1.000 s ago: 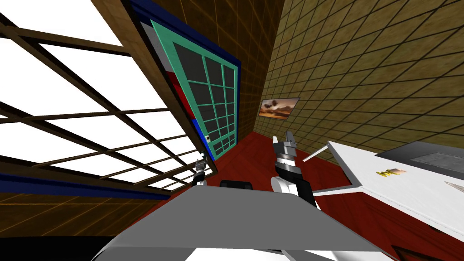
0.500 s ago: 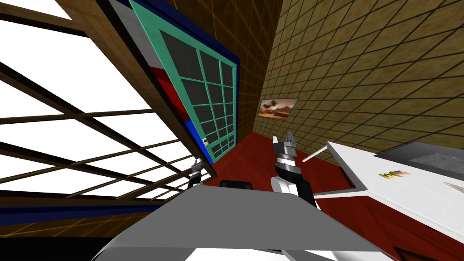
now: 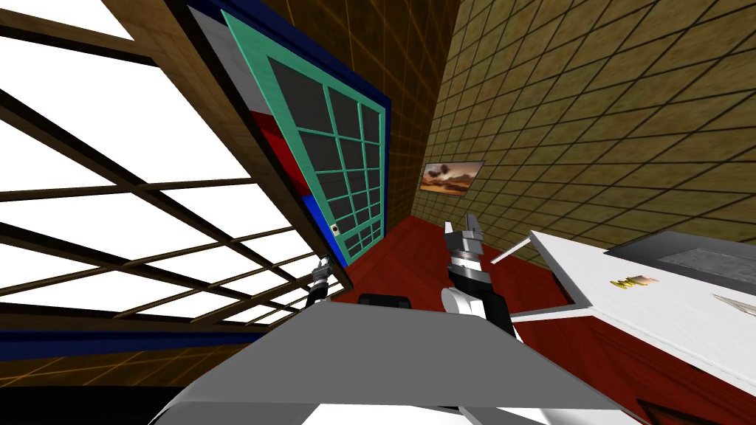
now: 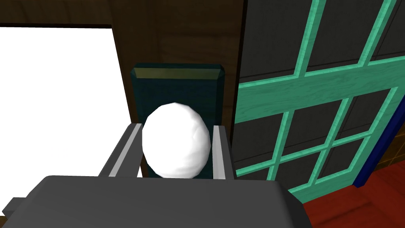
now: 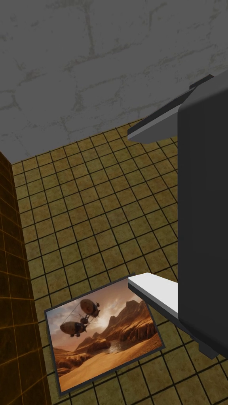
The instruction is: Pull the door open
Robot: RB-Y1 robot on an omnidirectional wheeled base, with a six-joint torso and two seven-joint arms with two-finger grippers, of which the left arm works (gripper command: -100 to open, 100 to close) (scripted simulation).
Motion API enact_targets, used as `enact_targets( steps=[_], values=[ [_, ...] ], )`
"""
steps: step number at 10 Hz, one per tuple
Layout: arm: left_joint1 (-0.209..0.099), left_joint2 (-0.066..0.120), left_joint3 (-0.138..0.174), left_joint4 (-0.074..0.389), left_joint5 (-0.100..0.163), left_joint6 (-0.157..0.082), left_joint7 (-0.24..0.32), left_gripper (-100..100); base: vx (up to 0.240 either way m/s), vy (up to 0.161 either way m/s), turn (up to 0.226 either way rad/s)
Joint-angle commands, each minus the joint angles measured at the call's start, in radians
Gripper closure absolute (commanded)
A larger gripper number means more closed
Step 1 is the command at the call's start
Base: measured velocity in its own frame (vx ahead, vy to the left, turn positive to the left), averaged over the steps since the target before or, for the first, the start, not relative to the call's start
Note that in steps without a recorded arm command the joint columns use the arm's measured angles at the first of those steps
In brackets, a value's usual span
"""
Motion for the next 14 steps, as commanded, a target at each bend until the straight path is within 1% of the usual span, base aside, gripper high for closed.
enact_targets(
  steps=[1,2,6,8,9,10,11,12,14],
  values=[
    [0.010,0.012,-0.022,-0.008,-0.012,-0.004,0.023,100,-0.135,-0.002,-0.114],
    [0.012,0.015,-0.026,-0.009,-0.014,-0.005,0.028,100,-0.232,0.017,-0.105],
    [0.039,0.051,-0.089,-0.031,-0.048,-0.018,0.095,100,-0.261,0.013,-0.111],
    [0.049,0.063,-0.110,-0.039,-0.059,-0.022,0.118,100,-0.242,0.000,-0.086],
    [0.047,0.057,-0.103,-0.033,-0.055,-0.017,0.107,100,-0.103,0.002,-0.026],
    [0.061,0.068,-0.124,-0.036,-0.067,-0.028,0.128,100,-0.133,0.003,-0.085],
    [0.064,0.072,-0.128,-0.037,-0.069,-0.031,0.133,100,-0.197,0.024,-0.091],
    [0.075,0.084,-0.143,-0.042,-0.078,-0.042,0.150,100,-0.219,0.035,-0.102],
    [0.090,0.102,-0.164,-0.049,-0.091,-0.059,0.174,100,-0.220,0.017,-0.108]
  ],
)
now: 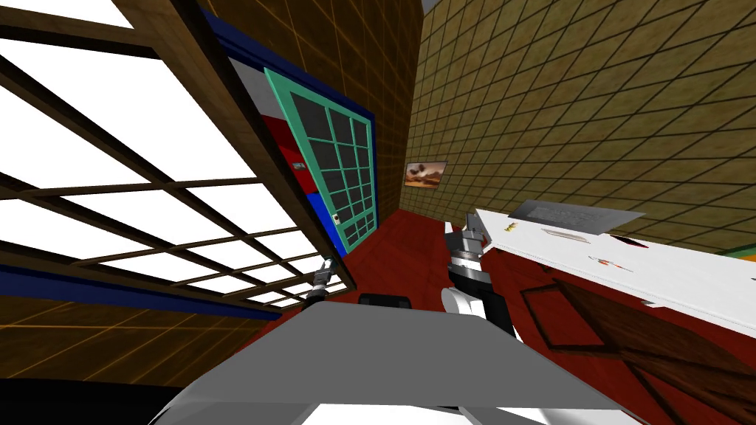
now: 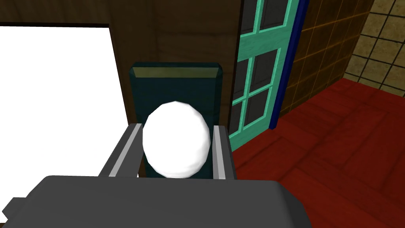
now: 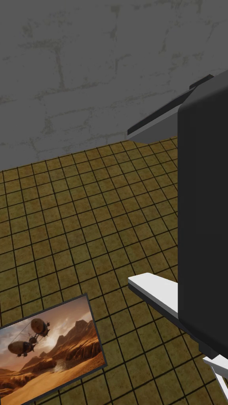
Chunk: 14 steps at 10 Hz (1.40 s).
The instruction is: Pull the door open
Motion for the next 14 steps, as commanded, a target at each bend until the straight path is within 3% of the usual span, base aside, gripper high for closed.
enact_targets(
  steps=[1,3,4,5,13,14],
  values=[
    [0.016,0.014,-0.017,-0.006,-0.010,-0.012,0.020,100,-0.223,0.023,-0.081],
    [0.032,0.033,-0.040,-0.014,-0.024,-0.030,0.046,100,-0.230,0.009,-0.088],
    [0.028,0.027,-0.035,-0.014,-0.021,-0.019,0.036,100,-0.091,-0.002,-0.016],
    [0.045,0.041,-0.054,-0.009,-0.033,-0.043,0.058,100,-0.161,-0.001,-0.118],
    [0.099,0.103,-0.114,-0.003,-0.077,-0.138,0.137,100,-0.186,0.025,-0.084],
    [0.097,0.099,-0.110,-0.004,-0.074,-0.126,0.129,100,-0.068,0.009,-0.012]
  ],
)
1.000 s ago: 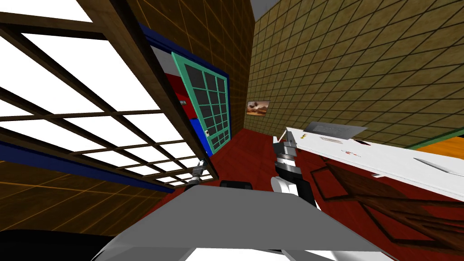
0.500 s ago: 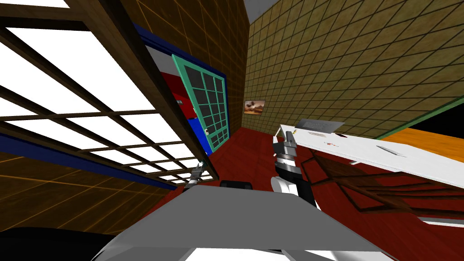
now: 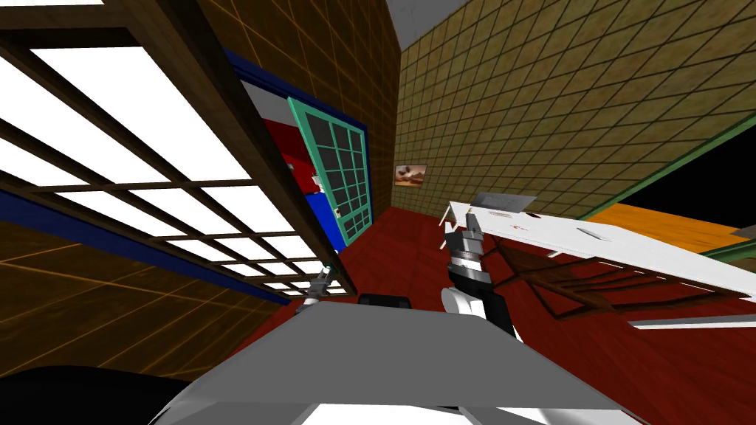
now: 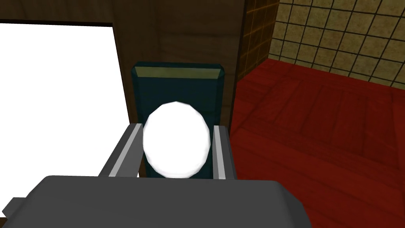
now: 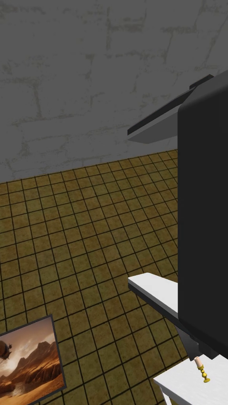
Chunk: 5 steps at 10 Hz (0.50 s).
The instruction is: Pull the door open
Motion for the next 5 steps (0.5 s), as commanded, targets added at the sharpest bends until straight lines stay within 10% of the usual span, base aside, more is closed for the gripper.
enact_targets(
  steps=[1,5],
  values=[
    [0.002,0.008,-0.007,0.011,-0.007,-0.019,0.012,100,-0.153,0.028,-0.127],
    [0.006,0.027,-0.021,0.035,-0.024,-0.061,0.040,100,-0.184,0.031,-0.117]
  ],
)
